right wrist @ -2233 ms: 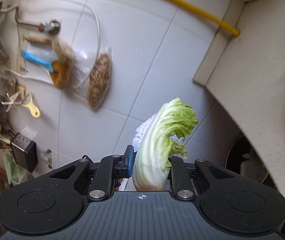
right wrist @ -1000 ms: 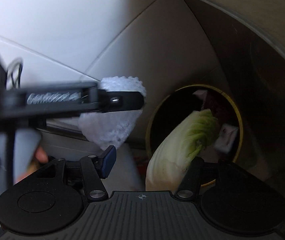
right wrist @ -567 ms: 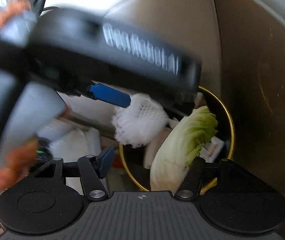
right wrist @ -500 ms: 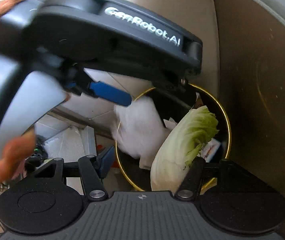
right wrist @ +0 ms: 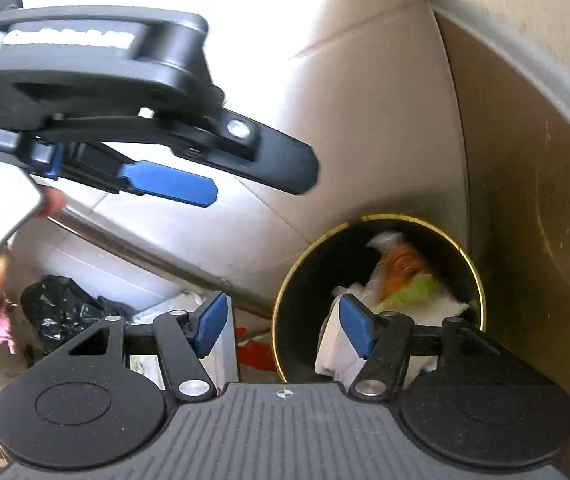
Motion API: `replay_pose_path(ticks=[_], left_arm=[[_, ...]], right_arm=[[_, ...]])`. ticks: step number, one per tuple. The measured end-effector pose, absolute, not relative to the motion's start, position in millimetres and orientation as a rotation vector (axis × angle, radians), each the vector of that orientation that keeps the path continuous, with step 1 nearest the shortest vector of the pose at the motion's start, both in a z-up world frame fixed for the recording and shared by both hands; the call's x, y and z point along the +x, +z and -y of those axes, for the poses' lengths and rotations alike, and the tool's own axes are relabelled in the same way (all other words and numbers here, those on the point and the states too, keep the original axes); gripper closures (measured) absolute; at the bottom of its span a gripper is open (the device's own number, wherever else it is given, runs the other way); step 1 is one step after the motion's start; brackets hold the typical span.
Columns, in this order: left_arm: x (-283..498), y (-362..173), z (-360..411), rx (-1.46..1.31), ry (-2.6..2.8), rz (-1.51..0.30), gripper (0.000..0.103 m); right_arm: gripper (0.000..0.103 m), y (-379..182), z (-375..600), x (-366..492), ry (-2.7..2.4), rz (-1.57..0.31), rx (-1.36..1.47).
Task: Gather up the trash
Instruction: 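Open both tools to drop the foam net and cabbage into the bin, then move both open tools back up to the cabbage leaves and plastic bags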
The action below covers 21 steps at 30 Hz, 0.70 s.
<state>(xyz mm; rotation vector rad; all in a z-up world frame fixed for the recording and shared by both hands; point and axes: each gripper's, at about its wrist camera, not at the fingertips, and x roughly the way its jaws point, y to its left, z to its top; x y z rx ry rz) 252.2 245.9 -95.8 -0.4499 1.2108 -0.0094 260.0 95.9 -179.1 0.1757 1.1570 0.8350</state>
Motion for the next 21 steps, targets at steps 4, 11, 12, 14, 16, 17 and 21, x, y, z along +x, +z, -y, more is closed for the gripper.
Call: replay_pose_path(ticks=[4, 11, 12, 14, 16, 17, 21], left_arm=[[237, -73, -240, -0.453, -0.055, -1.179, 0.019], [221, -31, -206, -0.435, -0.141, -1.065, 0.019], [219, -24, -198, -0.437, -0.154, -1.050, 0.019], [218, -19, -175, -0.445, -0.192, -1.022, 0.019], [219, -12, -150, -0.445, -0.238, -0.998, 0.019], [219, -7, -137, -0.447, -0.261, -0.987, 0.019], [223, 2, -76, -0.450, -0.382, -0.974, 0.019]], right_arm=[[0.033, -163, -83, 256, 0.850, -1.160, 0.227], [0.031, -105, -53, 221, 0.876, -1.093, 0.256], [0.030, -92, -42, 217, 0.875, -1.067, 0.274], [0.028, -72, -19, 208, 0.868, -1.008, 0.307], [0.028, -46, 10, 198, 0.856, -0.950, 0.327], [0.027, -34, 24, 193, 0.843, -0.924, 0.332], [0.022, 6, 88, 171, 0.772, -0.810, 0.357]])
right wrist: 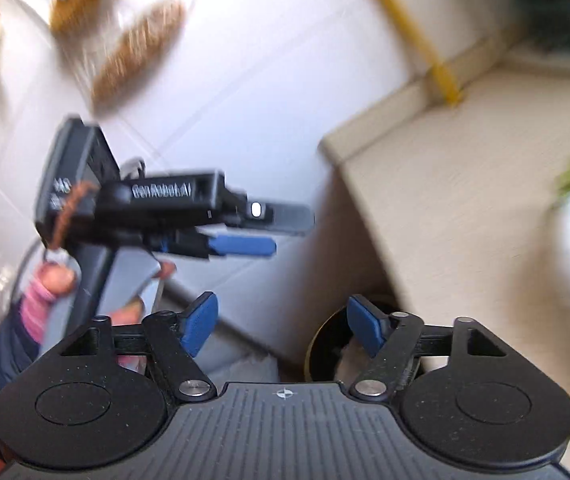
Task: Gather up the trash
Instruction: 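Move both open tools back up to the cabbage leaves and plastic bags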
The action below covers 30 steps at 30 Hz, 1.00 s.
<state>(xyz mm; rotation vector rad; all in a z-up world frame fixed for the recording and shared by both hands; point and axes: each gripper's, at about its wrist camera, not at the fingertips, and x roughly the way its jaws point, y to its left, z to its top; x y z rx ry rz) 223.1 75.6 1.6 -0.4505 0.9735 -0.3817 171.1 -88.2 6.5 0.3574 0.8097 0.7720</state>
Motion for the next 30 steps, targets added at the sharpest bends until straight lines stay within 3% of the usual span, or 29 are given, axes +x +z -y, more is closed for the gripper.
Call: replay_pose_path(ticks=[6, 12, 17, 30], left_arm=[[237, 15, 14, -0.345, -0.548, -0.937, 0.019], [256, 25, 104, 0.070, -0.700, -0.853, 0.019], [293, 13, 148, 0.173, -0.842, -0.887, 0.019], [349, -26, 181, 0.364, -1.010, -0.895, 0.020]], right_arm=[[0.020, 32, 167, 137, 0.610, -0.705, 0.341], [0.019, 31, 218, 111, 0.480, -0.651, 0.376], [0.018, 27, 251, 98, 0.377, -0.622, 0.441], [0.017, 16, 284, 110, 0.079, -0.560, 0.533]])
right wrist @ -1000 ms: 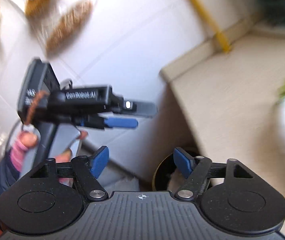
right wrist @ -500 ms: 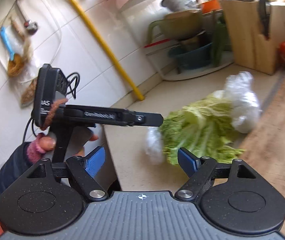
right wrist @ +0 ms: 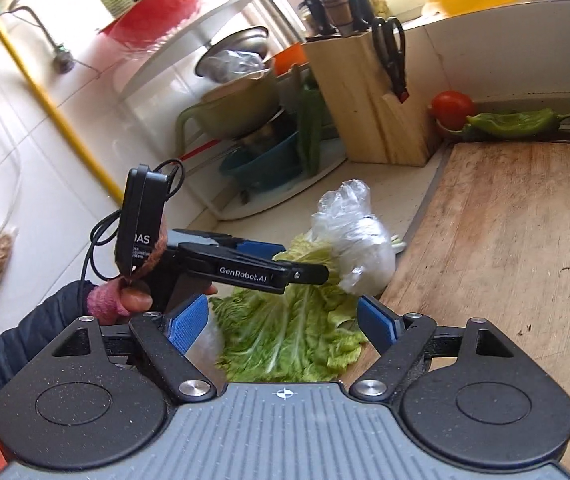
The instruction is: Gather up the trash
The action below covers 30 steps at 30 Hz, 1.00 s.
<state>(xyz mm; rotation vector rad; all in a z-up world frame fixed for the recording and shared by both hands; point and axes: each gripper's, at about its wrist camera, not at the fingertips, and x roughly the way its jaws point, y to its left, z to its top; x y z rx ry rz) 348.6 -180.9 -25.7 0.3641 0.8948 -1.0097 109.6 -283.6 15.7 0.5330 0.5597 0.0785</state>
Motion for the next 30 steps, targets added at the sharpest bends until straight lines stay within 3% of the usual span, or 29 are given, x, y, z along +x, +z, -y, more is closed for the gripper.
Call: replay_pose_path(ticks=[3, 10, 19, 30], left_arm=[[349, -23, 168, 0.352, -1.064, -0.914, 0.030], [376, -4, 127, 0.042, -1.109, -0.977, 0.031], [348, 19, 61, -0.084, -0.900, -0.931, 0.030], [269, -24, 44, -0.269, -0.619, -1.046, 0.030]], right_arm=[[0.017, 10, 284, 126, 0.050, -0.584, 0.535], [0.017, 10, 287, 175, 0.003, -0.635, 0.409], [0.016, -15, 294, 238, -0.018, -0.761, 0.264], [0.012, -24, 304, 254, 0.055, -0.761, 0.207]])
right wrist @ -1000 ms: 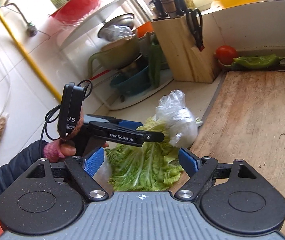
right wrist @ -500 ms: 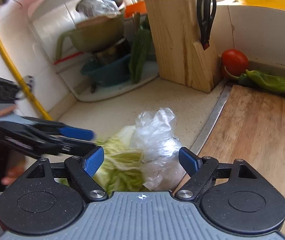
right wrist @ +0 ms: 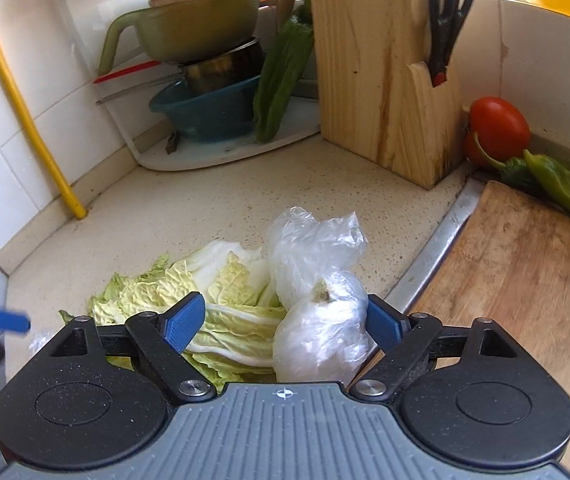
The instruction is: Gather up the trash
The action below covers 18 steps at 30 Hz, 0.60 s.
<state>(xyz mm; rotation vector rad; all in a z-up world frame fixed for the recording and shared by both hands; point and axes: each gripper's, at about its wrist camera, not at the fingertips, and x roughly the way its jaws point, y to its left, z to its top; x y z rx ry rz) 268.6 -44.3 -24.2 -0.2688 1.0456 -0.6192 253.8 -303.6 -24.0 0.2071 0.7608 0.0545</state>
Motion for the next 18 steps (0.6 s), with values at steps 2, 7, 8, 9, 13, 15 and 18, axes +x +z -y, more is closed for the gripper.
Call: replay_pose_path(ticks=[2, 7, 8, 9, 13, 15, 18], left_arm=[[266, -34, 48, -0.276, -0.562, -1.034, 0.031], [266, -47, 60, -0.270, -0.491, -0.982, 0.036], [267, -47, 64, -0.260, -0.488, -0.974, 0.037], [268, -47, 67, -0.255, -0.488, -0.969, 0.042], [277, -49, 74, -0.254, -0.517, -0.963, 0.055], [280, -47, 73, -0.243, -0.534, -0.954, 0.062], [282, -43, 63, -0.256, -0.552, -0.958, 0.068]], right_arm=[[0.012, -26, 307, 256, 0.070, -0.761, 0.210], [0.012, -26, 311, 260, 0.100, -0.755, 0.211], [0.012, -24, 312, 259, 0.104, -0.745, 0.209], [0.013, -22, 312, 257, 0.102, -0.735, 0.200], [0.013, -15, 313, 251, 0.092, -0.713, 0.151], [0.013, -14, 315, 253, 0.096, -0.723, 0.148], [0.014, -20, 314, 260, 0.093, -0.742, 0.164]])
